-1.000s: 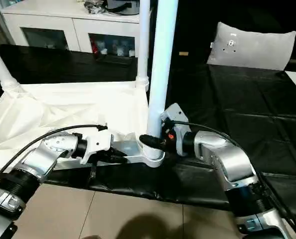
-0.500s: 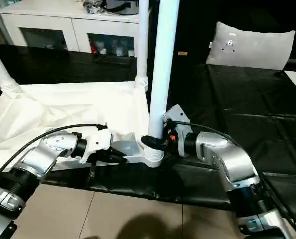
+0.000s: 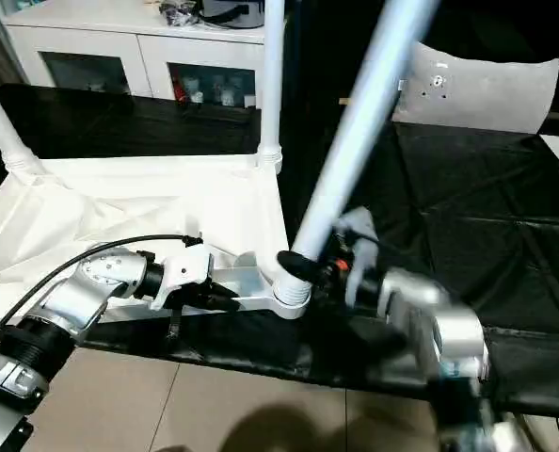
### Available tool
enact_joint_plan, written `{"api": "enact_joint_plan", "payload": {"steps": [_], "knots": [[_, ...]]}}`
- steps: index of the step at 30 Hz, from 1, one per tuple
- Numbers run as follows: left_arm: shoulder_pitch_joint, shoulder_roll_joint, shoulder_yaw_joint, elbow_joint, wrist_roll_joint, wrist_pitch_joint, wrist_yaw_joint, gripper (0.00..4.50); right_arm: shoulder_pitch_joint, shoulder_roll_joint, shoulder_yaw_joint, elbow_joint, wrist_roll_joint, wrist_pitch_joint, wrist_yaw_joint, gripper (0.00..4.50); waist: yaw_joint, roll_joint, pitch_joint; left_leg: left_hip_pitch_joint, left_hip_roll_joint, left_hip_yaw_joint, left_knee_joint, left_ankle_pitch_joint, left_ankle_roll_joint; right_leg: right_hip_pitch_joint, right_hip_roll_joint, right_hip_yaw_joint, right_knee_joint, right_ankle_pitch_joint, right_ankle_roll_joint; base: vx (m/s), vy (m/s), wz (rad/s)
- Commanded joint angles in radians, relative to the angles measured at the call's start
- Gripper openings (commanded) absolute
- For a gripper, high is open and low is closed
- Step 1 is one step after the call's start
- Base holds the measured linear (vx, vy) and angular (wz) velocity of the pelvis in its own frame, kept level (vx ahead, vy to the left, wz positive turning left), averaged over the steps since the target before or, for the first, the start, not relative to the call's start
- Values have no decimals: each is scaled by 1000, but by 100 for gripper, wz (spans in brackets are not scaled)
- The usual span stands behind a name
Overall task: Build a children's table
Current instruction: Insert table leg to table base
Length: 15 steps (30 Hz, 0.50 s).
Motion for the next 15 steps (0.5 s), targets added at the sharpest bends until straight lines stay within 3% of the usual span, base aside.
{"api": "enact_joint_plan", "payload": {"steps": [1,5,7,8,9,13,15], "knots": [[-4,-1,-11,-1,15,2,-9,0,44,-2,26,32,-30,4,-24,189,-1,4,-51,9,57,-26,-78,-263,16,42,-91,53,-101,-514,-60,0,0,0],[-4,-8,-10,1,16,5,0,0,99,-5,54,-12,-64,-62,-28,189,-2,6,-47,15,53,-28,-78,-297,14,40,-92,49,-112,-577,-33,0,0,0],[-5,-9,-14,3,20,2,-2,0,113,-20,88,-16,-118,-96,-34,189,-6,8,-44,18,53,-30,-79,-325,14,39,-89,44,-115,-594,-26,0,0,0],[-7,-9,-16,4,23,0,-4,0,112,-37,115,-17,-154,-113,-32,189,-9,19,-42,22,51,-32,-79,-347,8,38,-90,40,-118,-617,-19,0,0,0],[-9,-9,-18,5,24,-1,-5,0,111,-49,132,-18,-175,-123,-31,189,-12,14,-41,24,50,-31,-79,-356,7,37,-87,39,-123,-627,-12,0,0,0],[-16,1,-27,12,35,-10,-19,0,96,-119,232,-23,-255,-131,16,189,-15,13,-43,25,50,-33,-82,-351,18,43,-87,37,-125,-614,-7,0,0,0],[-17,2,-28,13,36,-12,-22,0,94,-124,240,-21,-258,-130,24,189,-18,16,-42,28,52,-33,-82,-363,18,40,-88,40,-124,-612,-12,0,0,0]]}}
